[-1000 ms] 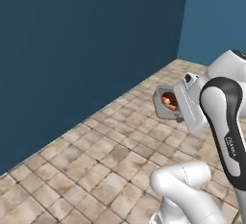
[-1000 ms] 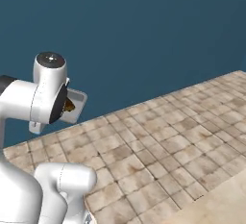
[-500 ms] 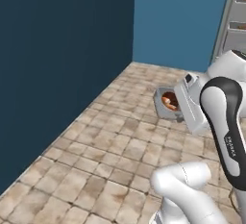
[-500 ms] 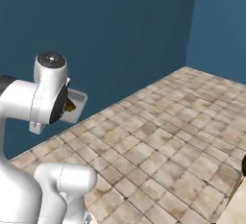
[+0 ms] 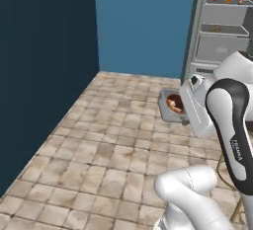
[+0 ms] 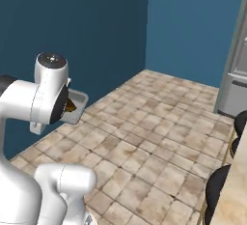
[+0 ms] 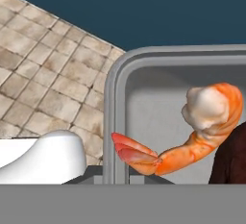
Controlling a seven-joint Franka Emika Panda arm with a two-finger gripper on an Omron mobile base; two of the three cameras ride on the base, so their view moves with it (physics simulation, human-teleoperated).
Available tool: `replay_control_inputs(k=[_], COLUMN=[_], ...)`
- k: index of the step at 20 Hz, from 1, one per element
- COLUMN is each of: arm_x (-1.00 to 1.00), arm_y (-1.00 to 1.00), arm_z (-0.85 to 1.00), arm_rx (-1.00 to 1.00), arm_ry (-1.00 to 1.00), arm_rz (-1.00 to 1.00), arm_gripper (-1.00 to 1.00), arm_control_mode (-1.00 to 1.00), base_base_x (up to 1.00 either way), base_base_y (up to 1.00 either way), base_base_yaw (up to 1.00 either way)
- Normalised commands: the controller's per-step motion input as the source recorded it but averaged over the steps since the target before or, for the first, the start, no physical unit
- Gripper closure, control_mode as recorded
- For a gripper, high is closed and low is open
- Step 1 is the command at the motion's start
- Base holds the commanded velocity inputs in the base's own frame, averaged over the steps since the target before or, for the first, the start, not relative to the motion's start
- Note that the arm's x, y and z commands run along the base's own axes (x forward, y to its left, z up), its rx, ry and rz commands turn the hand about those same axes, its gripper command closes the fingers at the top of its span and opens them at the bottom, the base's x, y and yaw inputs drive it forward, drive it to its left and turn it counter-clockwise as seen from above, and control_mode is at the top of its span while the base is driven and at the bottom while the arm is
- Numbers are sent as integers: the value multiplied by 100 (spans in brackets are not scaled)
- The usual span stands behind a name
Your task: Place the tupperware on the second highest shelf of the fridge. Make space for the tupperware among the existing items by rearranging them on the shelves if needed. Close the fridge door when finished.
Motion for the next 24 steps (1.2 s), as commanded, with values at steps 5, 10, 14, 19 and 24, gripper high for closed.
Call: replay_control_inputs(k=[5, 10, 14, 19, 24], arm_x=[0, 0, 0, 0, 0], arm_y=[0, 0, 0, 0, 0], arm_z=[0, 0, 0, 0, 0], arm_rx=[0, 0, 0, 0, 0], arm_ry=[0, 0, 0, 0, 0], arm_rz=[0, 0, 0, 0, 0], arm_gripper=[100, 100, 100, 100, 100], arm_control_mode=[100, 100, 100, 100, 100], base_base_x=[100, 100, 100, 100, 100], base_base_y=[-36, -3, 0, 0, 0], base_base_yaw=[-32, -30, -31, -29, -26])
